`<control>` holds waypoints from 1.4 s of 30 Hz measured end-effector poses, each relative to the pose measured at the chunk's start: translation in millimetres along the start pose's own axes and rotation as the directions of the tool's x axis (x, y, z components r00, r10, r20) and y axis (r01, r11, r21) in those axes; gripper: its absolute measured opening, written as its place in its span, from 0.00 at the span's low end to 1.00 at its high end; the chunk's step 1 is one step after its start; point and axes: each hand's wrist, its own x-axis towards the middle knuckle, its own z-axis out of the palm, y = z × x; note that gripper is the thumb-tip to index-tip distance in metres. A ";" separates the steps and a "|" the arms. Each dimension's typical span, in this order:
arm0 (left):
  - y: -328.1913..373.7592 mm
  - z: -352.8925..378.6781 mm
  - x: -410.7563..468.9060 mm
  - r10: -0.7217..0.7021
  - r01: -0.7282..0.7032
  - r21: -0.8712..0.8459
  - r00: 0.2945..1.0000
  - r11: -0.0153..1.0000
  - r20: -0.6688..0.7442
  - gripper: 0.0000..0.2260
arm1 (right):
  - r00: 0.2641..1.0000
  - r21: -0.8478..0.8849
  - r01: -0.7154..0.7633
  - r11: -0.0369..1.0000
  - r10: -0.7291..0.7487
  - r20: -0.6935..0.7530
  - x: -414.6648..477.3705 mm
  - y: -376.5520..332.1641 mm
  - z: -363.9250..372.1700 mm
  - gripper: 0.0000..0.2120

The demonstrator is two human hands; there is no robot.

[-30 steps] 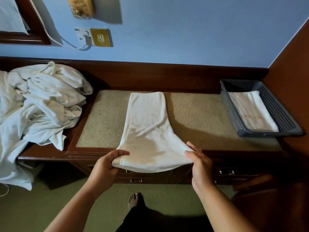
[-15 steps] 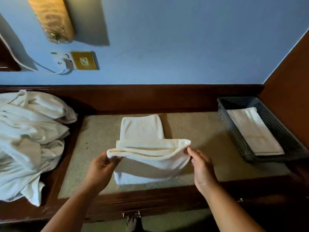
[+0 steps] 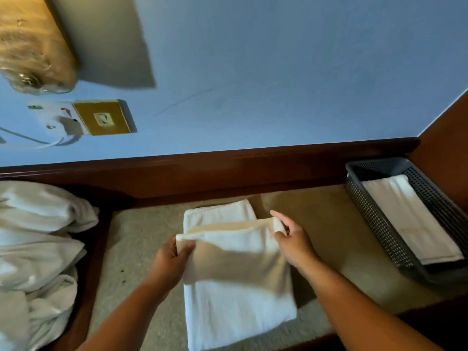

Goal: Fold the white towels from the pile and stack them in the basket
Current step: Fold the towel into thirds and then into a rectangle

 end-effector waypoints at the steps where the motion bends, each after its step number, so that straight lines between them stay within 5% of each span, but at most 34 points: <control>1: 0.0 0.7 12.3 -0.010 0.009 0.029 1.000 1.000 0.003 0.08 | 1.000 -0.059 -0.004 0.998 0.006 0.029 13.6 -0.8 1.6 0.26; 7: -14.3 10.3 70.2 -0.083 0.087 0.112 0.996 0.990 -0.042 0.05 | 0.986 -0.446 0.112 0.888 -0.045 0.159 80.8 4.6 22.3 0.19; 12: -18.5 15.0 116.7 -0.102 0.115 0.183 0.992 0.976 -0.078 0.06 | 0.964 -0.512 0.206 0.834 -0.085 0.251 135.4 10.5 43.9 0.08; 17: -34.4 14.9 164.1 -0.185 0.203 0.229 0.978 0.952 -0.095 0.06 | 0.965 -0.532 0.204 0.822 -0.076 0.252 188.6 24.6 73.0 0.09; 21: -43.1 10.2 192.2 -0.230 0.233 0.318 0.972 0.919 -0.047 0.06 | 0.975 -0.535 0.142 0.833 -0.025 0.219 212.5 46.3 83.6 0.11; 26: -44.7 17.9 212.2 -0.256 0.306 0.398 0.951 0.865 -0.174 0.11 | 0.996 -0.481 0.016 0.877 0.026 0.082 218.9 61.9 98.3 0.11; 30: -36.7 22.1 220.2 -0.429 0.457 0.301 0.889 0.837 -0.157 0.26 | 0.985 -0.351 -0.168 0.921 0.169 -0.029 211.8 55.3 107.5 0.24; 33: -23.1 19.4 216.4 -0.503 0.497 0.175 0.864 0.850 -0.010 0.27 | 0.922 -0.152 -0.379 0.913 0.387 0.027 205.3 42.0 108.9 0.20; 37: 19.7 7.1 185.8 -0.357 0.353 0.058 0.931 0.934 0.078 0.21 | 0.902 0.018 -0.426 0.904 0.424 0.083 185.4 -1.2 84.7 0.11; 42: 103.1 -32.9 109.2 0.088 -0.076 -0.112 0.990 0.991 0.106 0.16 | 1.000 0.204 0.010 0.979 -0.013 0.010 126.6 -85.0 13.7 0.09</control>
